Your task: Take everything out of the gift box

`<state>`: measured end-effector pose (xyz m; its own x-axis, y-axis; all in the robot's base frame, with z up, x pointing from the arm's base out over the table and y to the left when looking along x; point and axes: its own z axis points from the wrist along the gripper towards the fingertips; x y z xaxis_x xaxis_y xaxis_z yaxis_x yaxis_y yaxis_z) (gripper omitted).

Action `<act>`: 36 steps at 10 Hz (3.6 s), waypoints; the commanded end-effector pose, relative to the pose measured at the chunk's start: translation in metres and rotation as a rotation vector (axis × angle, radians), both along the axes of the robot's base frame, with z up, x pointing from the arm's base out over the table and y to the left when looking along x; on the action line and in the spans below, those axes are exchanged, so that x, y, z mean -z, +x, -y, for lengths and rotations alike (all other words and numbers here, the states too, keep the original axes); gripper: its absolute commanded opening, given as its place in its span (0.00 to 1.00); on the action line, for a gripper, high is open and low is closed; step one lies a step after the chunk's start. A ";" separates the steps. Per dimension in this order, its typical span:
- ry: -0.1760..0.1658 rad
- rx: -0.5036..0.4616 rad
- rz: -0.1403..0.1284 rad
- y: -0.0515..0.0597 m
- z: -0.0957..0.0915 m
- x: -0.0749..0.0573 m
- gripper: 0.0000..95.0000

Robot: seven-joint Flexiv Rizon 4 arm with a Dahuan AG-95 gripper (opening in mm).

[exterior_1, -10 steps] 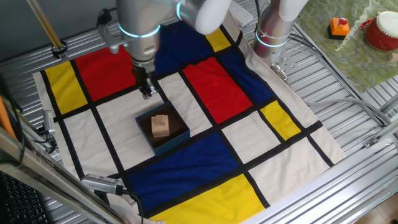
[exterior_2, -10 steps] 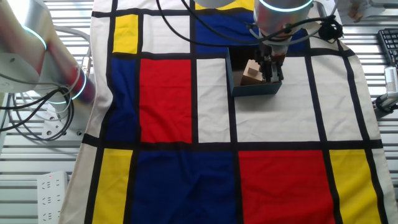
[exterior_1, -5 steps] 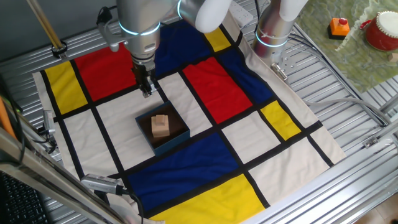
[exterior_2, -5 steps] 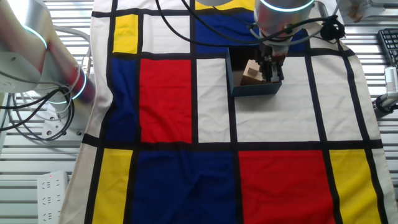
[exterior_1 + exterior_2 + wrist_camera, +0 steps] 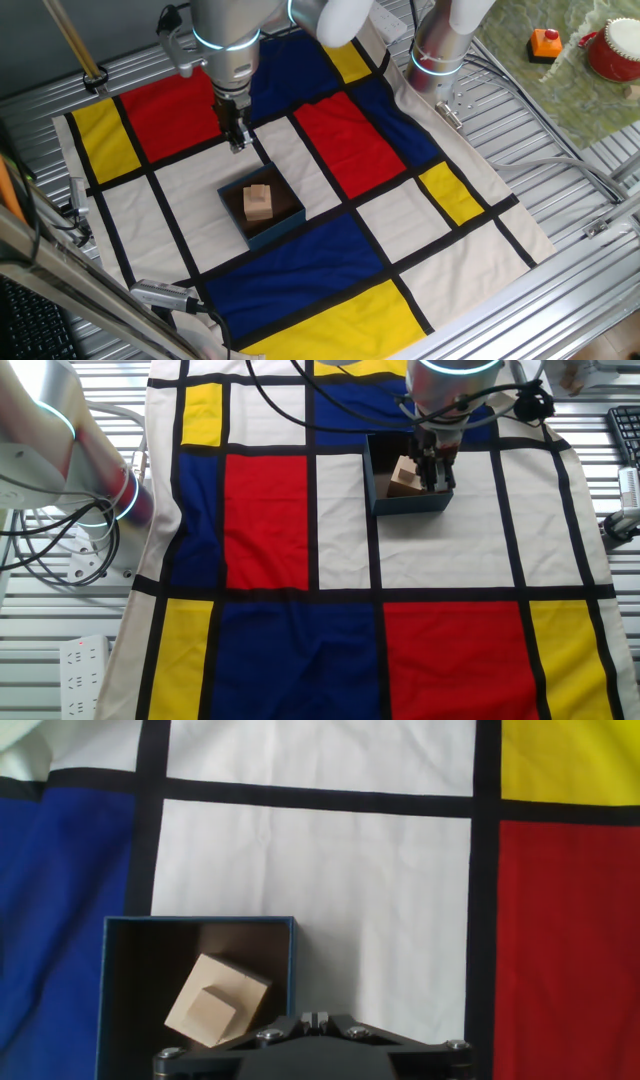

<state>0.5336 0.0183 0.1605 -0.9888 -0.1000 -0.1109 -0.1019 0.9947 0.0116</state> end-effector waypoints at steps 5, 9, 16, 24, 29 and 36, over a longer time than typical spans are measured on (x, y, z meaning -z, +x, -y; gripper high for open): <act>-0.014 -0.040 0.020 0.000 0.000 0.000 0.00; -0.003 -0.027 -0.002 0.000 0.000 0.000 0.00; -0.008 0.036 -0.017 -0.014 -0.028 0.003 0.00; 0.017 0.081 -0.022 -0.015 -0.065 0.005 0.00; 0.017 0.208 -0.029 -0.015 -0.063 0.023 0.00; 0.056 0.357 -0.055 -0.013 -0.065 0.023 0.00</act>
